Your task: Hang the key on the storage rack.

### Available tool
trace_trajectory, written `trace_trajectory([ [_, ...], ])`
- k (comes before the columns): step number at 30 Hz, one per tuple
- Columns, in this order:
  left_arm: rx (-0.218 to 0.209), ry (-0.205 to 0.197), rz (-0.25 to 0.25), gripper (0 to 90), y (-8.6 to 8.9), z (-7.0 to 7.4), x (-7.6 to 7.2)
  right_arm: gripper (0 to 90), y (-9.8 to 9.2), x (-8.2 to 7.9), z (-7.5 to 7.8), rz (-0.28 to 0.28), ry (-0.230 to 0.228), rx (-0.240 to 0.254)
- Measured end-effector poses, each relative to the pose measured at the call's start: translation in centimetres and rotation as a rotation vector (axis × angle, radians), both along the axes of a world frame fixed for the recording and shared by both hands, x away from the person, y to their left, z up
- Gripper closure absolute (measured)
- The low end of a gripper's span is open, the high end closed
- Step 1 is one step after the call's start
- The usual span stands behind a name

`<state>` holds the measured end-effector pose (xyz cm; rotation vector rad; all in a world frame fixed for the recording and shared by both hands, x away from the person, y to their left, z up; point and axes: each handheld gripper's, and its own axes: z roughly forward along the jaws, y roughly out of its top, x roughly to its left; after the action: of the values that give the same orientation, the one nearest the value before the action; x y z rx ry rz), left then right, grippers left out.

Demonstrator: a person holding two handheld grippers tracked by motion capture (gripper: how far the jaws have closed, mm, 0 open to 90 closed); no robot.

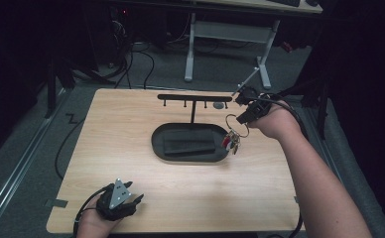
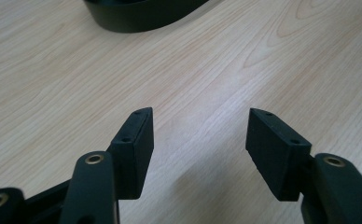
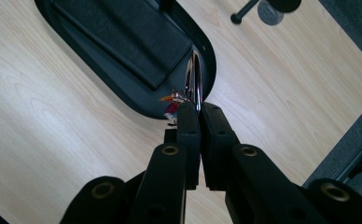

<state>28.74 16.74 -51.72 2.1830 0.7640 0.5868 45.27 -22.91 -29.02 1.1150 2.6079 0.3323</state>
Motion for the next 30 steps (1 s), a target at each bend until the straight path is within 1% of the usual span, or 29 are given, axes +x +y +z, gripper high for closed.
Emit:
trace_trajectory([
  [1,-0.004,0.001,0.014,42.2,0.4,0.0,-0.2,87.7,0.2,0.2,0.0,0.002,0.001,0.001],
  [2,-0.004,0.001,0.014,42.2,0.4,0.0,-0.2,87.7,0.3,0.4,0.1,0.003,-0.002,0.003],
  [4,-0.007,0.003,0.033,42.3,1.0,0.0,-0.6,87.7,0.6,0.8,0.1,0.004,-0.003,0.007],
  [10,-0.001,0.001,0.055,42.3,1.7,0.0,-1.3,87.7,1.1,1.9,0.5,0.002,-0.02,0.014],
  [11,0.003,-0.006,0.069,42.4,2.1,0.0,-1.7,87.7,1.1,2.1,0.6,0.007,-0.024,0.013],
  [14,0.006,-0.007,0.082,42.5,2.5,0.0,-1.9,87.7,1.3,2.6,0.8,0.001,-0.026,0.013],
  [15,0.002,-0.008,0.1,42.5,3.0,0.0,-2.1,87.7,1.3,2.7,0.8,0.001,-0.03,0.013],
  [16,0.004,-0.006,0.106,42.5,3.2,0.0,-2.2,87.7,1.3,3.0,0.8,0.0,-0.031,0.02],
  [21,-0.003,0.001,0.139,42.6,4.0,-0.1,-2.7,87.7,1.8,4.1,0.6,-0.001,-0.03,0.017],
  [23,0.003,0.0,0.144,42.7,4.3,-0.1,-2.9,87.7,1.9,4.5,0.4,-0.002,-0.03,0.013],
  [24,-0.001,0.0,0.149,42.6,4.4,-0.1,-3.0,87.7,2.0,4.6,0.3,-0.019,-0.025,0.017],
  [26,-0.005,-0.003,0.157,42.6,4.5,-0.1,-3.1,87.7,1.9,5.0,0.1,-0.003,-0.03,0.018],
  [28,-0.004,-0.004,0.161,42.6,4.7,-0.1,-3.2,87.7,1.9,5.2,0.0,-0.032,-0.021,0.023],
  [29,-0.005,0.0,0.164,42.6,4.8,-0.1,-3.3,87.7,1.7,5.4,-0.1,-0.017,-0.028,0.018],
  [30,-0.009,-0.003,0.167,42.6,4.8,-0.2,-3.3,87.7,1.7,5.5,-0.2,-0.02,-0.025,0.017],
])
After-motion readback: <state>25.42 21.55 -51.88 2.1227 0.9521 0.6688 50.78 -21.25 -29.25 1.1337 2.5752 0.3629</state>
